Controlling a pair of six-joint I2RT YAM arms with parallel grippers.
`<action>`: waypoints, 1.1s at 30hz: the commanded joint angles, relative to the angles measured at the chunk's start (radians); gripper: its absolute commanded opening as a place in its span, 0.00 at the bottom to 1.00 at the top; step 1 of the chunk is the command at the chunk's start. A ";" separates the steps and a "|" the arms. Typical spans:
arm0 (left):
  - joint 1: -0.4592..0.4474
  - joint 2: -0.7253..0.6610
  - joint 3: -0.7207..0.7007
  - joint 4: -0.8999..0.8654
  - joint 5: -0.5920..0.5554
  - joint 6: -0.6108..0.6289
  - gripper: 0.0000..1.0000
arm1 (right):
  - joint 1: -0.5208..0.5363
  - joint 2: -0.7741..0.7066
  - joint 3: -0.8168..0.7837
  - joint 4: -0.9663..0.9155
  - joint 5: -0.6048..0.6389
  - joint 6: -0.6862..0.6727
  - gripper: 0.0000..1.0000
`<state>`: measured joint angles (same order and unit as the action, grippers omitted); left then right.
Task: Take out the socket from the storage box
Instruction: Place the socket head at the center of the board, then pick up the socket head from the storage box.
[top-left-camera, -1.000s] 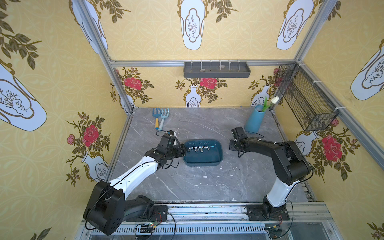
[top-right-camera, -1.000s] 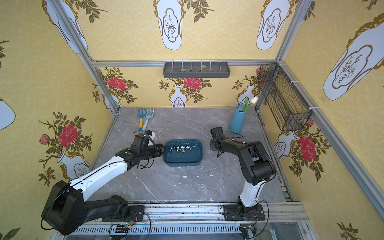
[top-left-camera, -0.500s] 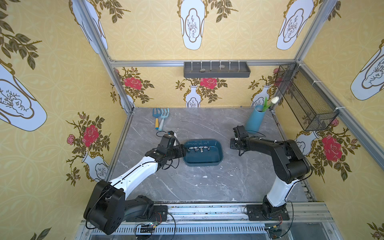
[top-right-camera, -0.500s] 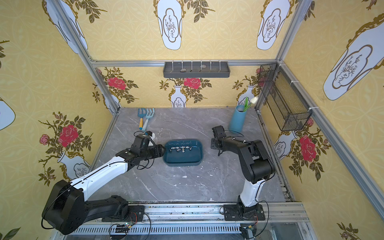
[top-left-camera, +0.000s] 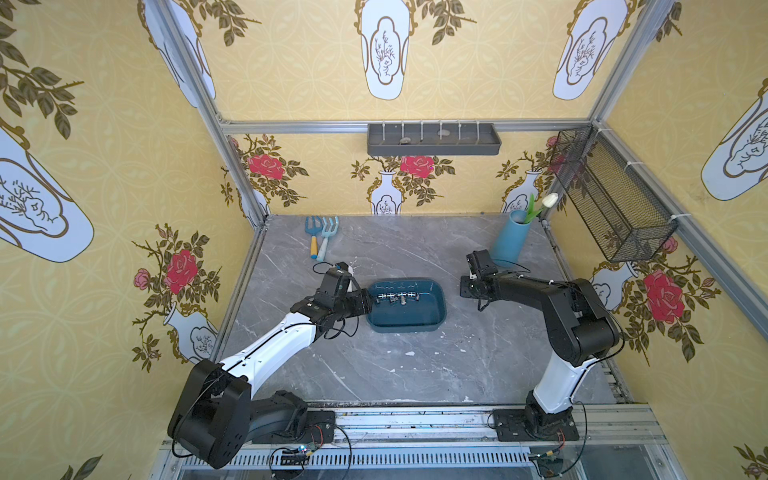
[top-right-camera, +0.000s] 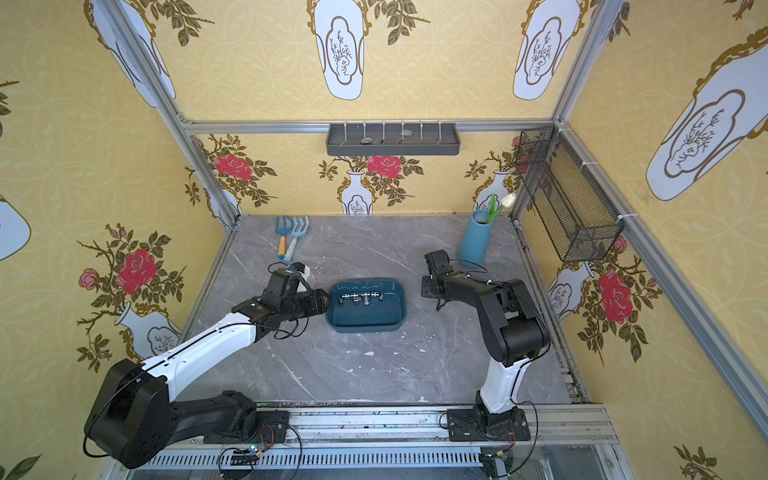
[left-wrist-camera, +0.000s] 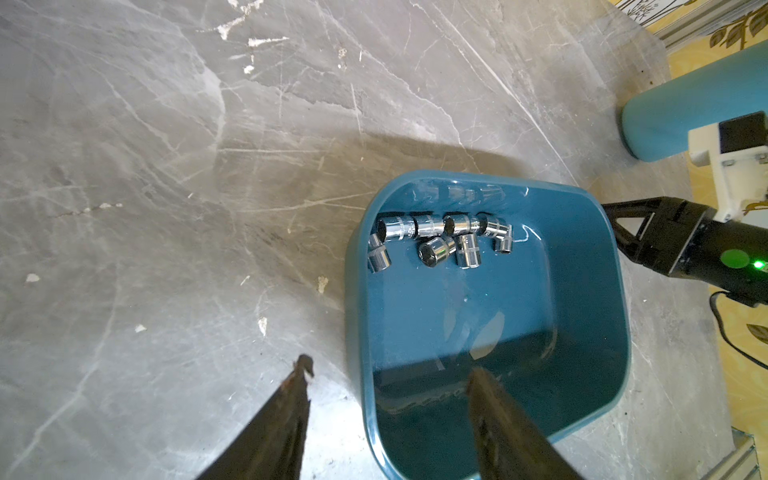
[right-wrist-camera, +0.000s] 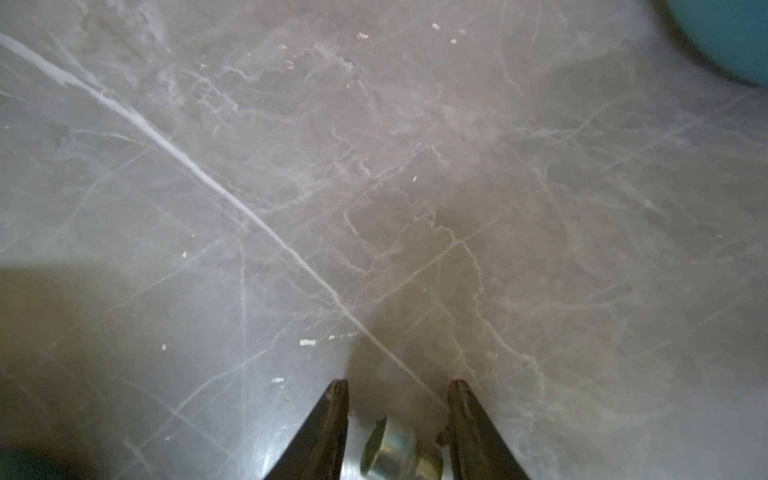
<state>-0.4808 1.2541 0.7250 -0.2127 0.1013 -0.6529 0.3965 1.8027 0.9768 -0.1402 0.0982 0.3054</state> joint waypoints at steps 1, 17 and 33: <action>-0.001 0.004 0.029 0.011 -0.001 0.025 0.65 | 0.000 -0.019 0.005 -0.048 -0.003 -0.014 0.47; -0.146 0.244 0.334 -0.102 -0.020 0.082 0.64 | -0.012 -0.216 0.010 -0.147 -0.038 -0.011 0.56; -0.263 0.589 0.510 -0.169 -0.029 0.032 0.58 | -0.014 -0.380 -0.080 -0.168 -0.107 0.028 0.57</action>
<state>-0.7410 1.8114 1.2236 -0.3645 0.0868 -0.6033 0.3828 1.4322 0.9058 -0.3119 -0.0010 0.3218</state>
